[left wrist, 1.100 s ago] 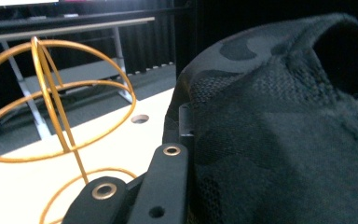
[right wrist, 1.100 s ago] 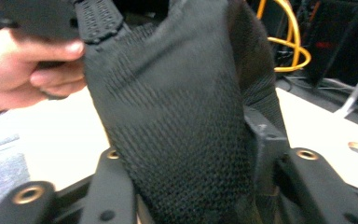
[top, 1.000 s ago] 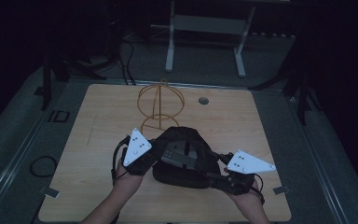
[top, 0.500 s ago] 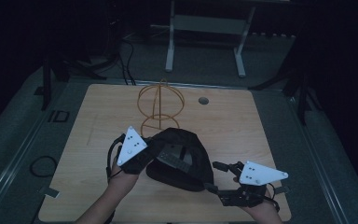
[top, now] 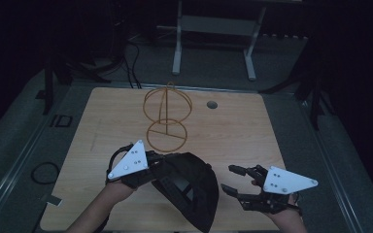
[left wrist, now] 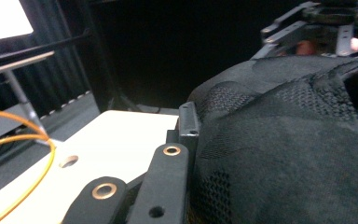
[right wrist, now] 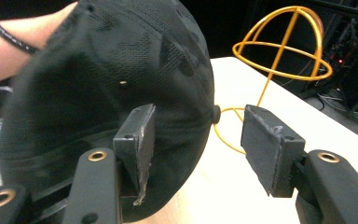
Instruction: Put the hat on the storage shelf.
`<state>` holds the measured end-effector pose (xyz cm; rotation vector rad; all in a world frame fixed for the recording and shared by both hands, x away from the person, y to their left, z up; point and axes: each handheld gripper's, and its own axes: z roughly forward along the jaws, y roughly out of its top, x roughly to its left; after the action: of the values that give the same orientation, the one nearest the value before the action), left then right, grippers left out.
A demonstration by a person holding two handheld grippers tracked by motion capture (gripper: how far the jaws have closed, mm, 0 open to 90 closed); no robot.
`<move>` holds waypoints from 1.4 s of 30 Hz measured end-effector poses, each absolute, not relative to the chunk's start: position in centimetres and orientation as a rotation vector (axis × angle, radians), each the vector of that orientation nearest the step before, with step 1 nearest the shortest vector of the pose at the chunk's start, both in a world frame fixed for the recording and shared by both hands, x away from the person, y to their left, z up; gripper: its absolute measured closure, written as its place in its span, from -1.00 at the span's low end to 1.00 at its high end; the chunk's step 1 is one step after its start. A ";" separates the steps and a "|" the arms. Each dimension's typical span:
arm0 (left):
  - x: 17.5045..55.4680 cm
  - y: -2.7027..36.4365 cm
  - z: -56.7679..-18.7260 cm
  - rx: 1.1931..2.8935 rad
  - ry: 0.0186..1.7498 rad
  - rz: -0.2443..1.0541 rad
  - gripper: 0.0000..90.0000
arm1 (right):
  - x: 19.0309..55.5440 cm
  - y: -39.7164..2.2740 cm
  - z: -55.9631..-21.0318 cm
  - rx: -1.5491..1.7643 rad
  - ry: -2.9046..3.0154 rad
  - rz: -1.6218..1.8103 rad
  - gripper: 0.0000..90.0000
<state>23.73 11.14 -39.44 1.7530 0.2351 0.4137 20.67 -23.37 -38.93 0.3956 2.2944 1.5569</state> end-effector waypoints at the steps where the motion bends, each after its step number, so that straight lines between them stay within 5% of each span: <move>1: 23.7 11.1 -39.4 1.753 0.235 0.414 0.98 | 20.7 -23.4 -38.9 0.396 2.294 1.557 -0.02; 9: 23.9 11.4 -39.6 1.718 0.136 0.266 0.98 | 21.0 -21.2 -38.9 0.251 2.381 1.546 0.09; 23: 24.1 11.4 -39.8 1.701 0.141 0.254 0.98 | 21.0 -19.7 -39.1 0.167 2.393 1.599 0.95; 32: 24.7 11.8 -39.9 1.698 0.202 0.265 0.94 | 21.2 -20.2 -38.7 0.239 2.367 1.674 0.98; 38: 24.9 11.7 -39.8 1.713 0.251 0.306 0.57 | 21.3 -20.9 -37.9 0.263 2.333 1.743 0.99; 42: 25.1 11.7 -39.9 1.734 0.298 0.337 0.02 | 21.5 -21.4 -37.5 0.294 2.304 1.748 0.99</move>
<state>25.09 11.67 -39.92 1.7340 0.2984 0.3367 21.46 -21.37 -37.54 0.2940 2.3038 1.7477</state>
